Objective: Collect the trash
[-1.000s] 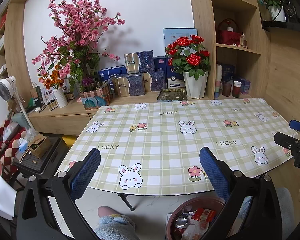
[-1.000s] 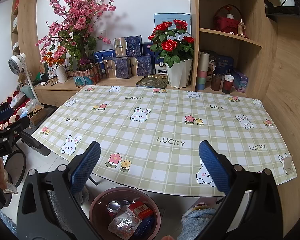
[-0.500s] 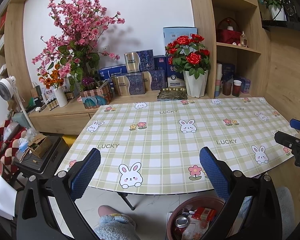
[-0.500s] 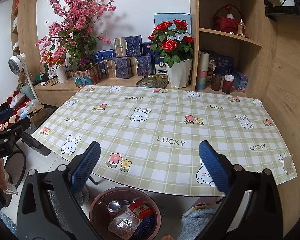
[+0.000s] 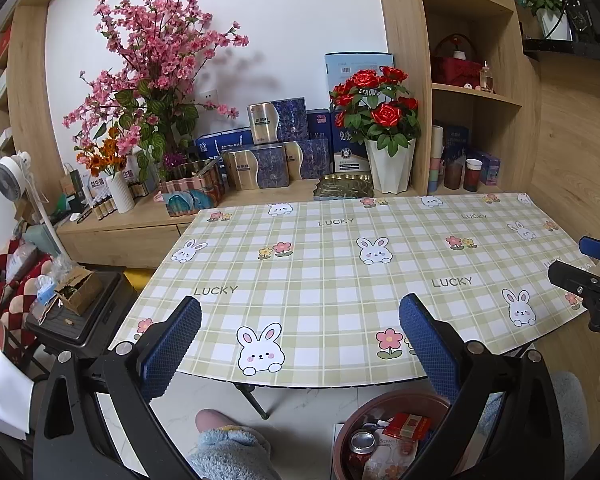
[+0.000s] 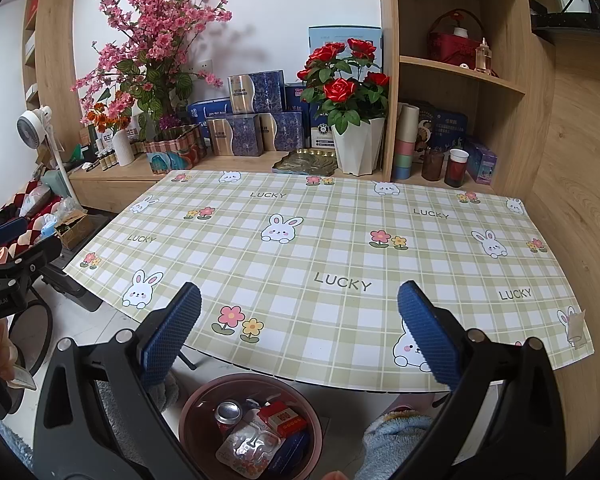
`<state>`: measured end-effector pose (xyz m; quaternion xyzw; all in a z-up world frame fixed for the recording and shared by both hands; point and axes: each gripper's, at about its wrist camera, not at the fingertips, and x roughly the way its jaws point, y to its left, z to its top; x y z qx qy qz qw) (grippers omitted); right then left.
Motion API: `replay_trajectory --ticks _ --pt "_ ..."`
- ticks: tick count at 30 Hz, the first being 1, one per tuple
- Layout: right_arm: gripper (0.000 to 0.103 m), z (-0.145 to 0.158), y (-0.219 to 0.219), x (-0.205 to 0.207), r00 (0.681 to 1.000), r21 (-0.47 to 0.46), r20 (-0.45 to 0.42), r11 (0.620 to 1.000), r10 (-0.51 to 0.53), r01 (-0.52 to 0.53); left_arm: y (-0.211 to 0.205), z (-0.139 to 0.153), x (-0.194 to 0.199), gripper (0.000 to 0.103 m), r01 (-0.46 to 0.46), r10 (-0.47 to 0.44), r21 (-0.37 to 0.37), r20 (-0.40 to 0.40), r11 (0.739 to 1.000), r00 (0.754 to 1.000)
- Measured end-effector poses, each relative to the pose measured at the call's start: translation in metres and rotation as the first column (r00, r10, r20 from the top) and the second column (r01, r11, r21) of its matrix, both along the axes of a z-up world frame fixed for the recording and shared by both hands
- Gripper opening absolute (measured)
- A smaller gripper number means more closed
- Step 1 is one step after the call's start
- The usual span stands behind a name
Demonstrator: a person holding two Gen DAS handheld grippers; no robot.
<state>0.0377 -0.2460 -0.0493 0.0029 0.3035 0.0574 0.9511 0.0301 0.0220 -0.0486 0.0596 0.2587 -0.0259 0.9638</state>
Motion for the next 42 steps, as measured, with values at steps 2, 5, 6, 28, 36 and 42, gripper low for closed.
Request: replay_trajectory --ticks 2,5,6,28,36,42 --pt "0.097 0.000 0.000 0.000 1.000 -0.001 0.000 1.000 0.000 0.000 -0.001 -0.001 0.000 0.097 0.000 0.000 0.000 -0.001 1.000 1.000" --pt "0.097 0.000 0.000 0.000 1.000 0.000 0.000 1.000 0.001 -0.001 0.000 -0.002 0.000 0.097 0.001 -0.001 0.000 -0.001 1.000 1.000" --pt "0.097 0.000 0.000 0.000 1.000 -0.001 0.000 1.000 0.001 -0.001 0.000 -0.001 0.000 0.097 0.002 -0.002 -0.001 -0.002 1.000 1.000" --pt "0.097 0.003 0.001 -0.001 1.000 0.001 0.004 1.000 0.004 -0.004 0.005 -0.004 -0.002 0.097 0.003 -0.004 -0.048 -0.012 0.999 1.000" --pt "0.097 0.004 0.003 -0.002 1.000 0.000 0.007 1.000 0.004 -0.004 0.002 0.002 0.002 0.097 -0.013 0.013 -0.019 -0.003 1.000 1.000" --pt "0.097 0.005 0.005 -0.002 1.000 0.000 0.007 1.000 0.005 -0.005 0.002 0.005 0.004 0.097 -0.022 0.022 -0.008 -0.003 1.000 1.000"
